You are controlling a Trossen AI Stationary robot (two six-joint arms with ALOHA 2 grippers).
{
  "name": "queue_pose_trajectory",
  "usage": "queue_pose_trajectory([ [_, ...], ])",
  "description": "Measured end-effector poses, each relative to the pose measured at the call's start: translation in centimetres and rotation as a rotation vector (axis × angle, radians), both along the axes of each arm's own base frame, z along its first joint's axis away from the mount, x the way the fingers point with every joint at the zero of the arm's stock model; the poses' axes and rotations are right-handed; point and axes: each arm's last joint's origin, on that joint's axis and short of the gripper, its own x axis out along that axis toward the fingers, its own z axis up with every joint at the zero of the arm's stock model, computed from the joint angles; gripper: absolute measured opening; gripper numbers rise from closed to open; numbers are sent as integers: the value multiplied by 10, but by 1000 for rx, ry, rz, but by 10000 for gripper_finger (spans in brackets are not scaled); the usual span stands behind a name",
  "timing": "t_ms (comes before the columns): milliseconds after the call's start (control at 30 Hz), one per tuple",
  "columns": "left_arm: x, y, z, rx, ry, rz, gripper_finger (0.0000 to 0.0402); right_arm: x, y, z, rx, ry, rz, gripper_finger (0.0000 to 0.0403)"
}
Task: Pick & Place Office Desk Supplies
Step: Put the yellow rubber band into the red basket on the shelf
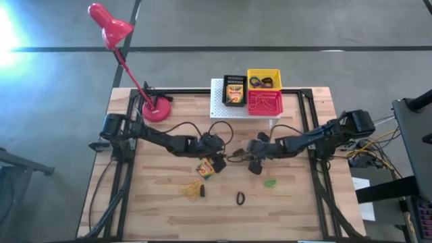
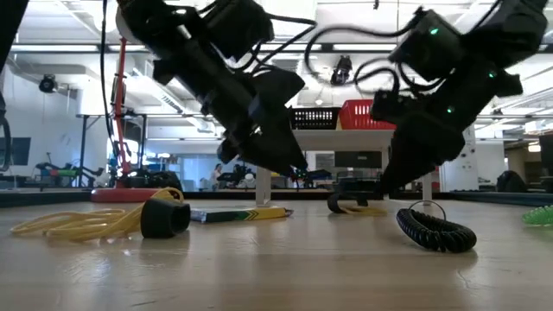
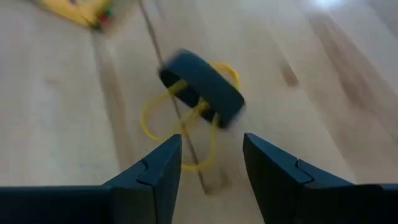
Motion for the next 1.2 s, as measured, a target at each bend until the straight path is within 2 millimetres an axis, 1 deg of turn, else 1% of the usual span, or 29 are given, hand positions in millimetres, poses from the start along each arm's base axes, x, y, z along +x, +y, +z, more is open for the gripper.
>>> queue_pose_trajectory([
  [67, -2, -2, -3, -5, -27, 6, 169, 3, 1, 4, 16, 40, -19, 169],
  [167, -4, -3, -5, -7, -60, 16, 169, 7, 8, 5, 21, 37, 28, 165],
  [267, -4, -3, -6, -3, -77, 22, 169, 14, 12, 1, 10, -9, 58, 158],
  [367, -5, -3, -6, -3, -78, 22, 169, 19, 11, -9, -11, -27, -18, 149],
  [467, -5, -3, -6, -2, -76, 20, 169, 21, 10, -18, -18, -11, -74, 134],
  [600, -5, -3, -7, 0, -74, 18, 169, 23, 11, -21, 1, 0, -70, 100],
  [733, -5, -3, -7, 3, -74, 21, 169, 18, 13, -13, 11, 51, -49, 49],
  [833, -5, -3, -6, 9, -78, 30, 169, 5, 14, -3, 30, 128, -23, 16],
  [933, -5, -3, -6, 10, -79, 35, 169, -6, 16, 10, 83, 176, 37, 11],
  [1067, -5, -2, -6, 18, -83, 44, 169, -24, 23, 27, 178, 206, 198, 9],
  [1133, -5, -2, -6, 20, -83, 46, 169, -31, 27, 38, 187, 179, 273, 9],
  [1200, -5, -2, -6, 24, -82, 50, 169, -36, 28, 50, 143, 114, 323, 9],
])
